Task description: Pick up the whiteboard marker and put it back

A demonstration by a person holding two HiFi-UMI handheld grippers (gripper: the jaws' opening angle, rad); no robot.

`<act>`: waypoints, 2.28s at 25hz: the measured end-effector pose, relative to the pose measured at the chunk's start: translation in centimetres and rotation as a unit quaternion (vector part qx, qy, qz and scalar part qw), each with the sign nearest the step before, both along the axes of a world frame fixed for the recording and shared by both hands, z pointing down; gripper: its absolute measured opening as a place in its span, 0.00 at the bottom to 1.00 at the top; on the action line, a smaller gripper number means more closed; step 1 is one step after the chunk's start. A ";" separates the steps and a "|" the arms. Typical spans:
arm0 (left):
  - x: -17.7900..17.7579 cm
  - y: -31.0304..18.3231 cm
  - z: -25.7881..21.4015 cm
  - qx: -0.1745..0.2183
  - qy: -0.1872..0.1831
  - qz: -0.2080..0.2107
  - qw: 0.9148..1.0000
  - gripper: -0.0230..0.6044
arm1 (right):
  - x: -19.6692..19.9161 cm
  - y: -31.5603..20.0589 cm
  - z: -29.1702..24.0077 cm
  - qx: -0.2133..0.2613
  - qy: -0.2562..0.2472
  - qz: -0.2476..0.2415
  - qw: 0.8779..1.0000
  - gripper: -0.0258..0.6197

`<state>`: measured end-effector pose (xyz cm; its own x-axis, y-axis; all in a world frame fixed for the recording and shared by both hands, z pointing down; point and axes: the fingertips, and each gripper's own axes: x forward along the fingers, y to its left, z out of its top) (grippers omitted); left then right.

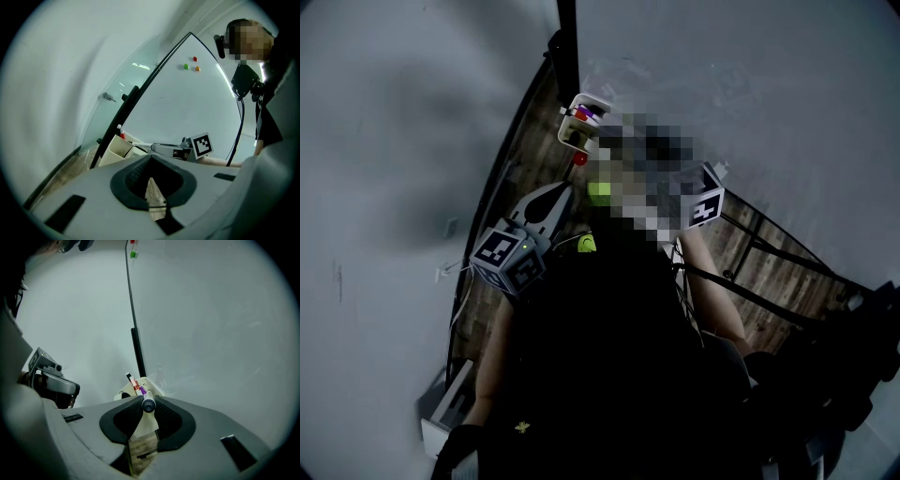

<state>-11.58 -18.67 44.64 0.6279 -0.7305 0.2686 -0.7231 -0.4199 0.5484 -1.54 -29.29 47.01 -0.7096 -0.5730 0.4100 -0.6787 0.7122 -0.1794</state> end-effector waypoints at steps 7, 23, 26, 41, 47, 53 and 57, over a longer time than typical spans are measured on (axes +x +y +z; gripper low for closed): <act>-0.2 0.2 -0.3 0.005 0.001 0.003 1.000 0.09 | 0.0 0.4 -0.7 0.002 -0.004 -0.001 1.000 0.17; 1.4 2.1 -1.4 0.033 0.001 0.035 0.999 0.09 | 0.7 2.7 -3.7 0.030 -0.019 0.007 0.999 0.17; 1.7 2.6 -1.7 0.038 0.002 0.041 0.998 0.09 | 0.7 3.3 -4.8 0.038 -0.027 0.006 0.999 0.17; 2.3 4.4 -2.6 0.064 0.022 0.051 0.996 0.09 | 0.9 6.6 -8.7 0.077 -0.038 0.006 0.996 0.17; 2.4 4.9 -2.5 0.071 0.027 0.048 0.996 0.09 | 1.3 7.7 -9.9 0.095 -0.037 0.008 0.995 0.17; 2.6 5.6 -2.7 0.079 0.028 0.048 0.995 0.09 | 1.7 9.0 -11.1 0.109 -0.036 0.009 0.993 0.17; 2.8 6.0 -2.7 0.082 0.025 0.048 0.995 0.09 | 1.8 9.9 -11.7 0.116 -0.036 0.008 0.993 0.17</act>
<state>-8.79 -12.70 41.98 0.7066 -0.6978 0.1177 -0.6487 -0.5723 0.5016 0.30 -19.35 35.31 -0.7229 -0.6569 0.2143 -0.6810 0.7298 -0.0602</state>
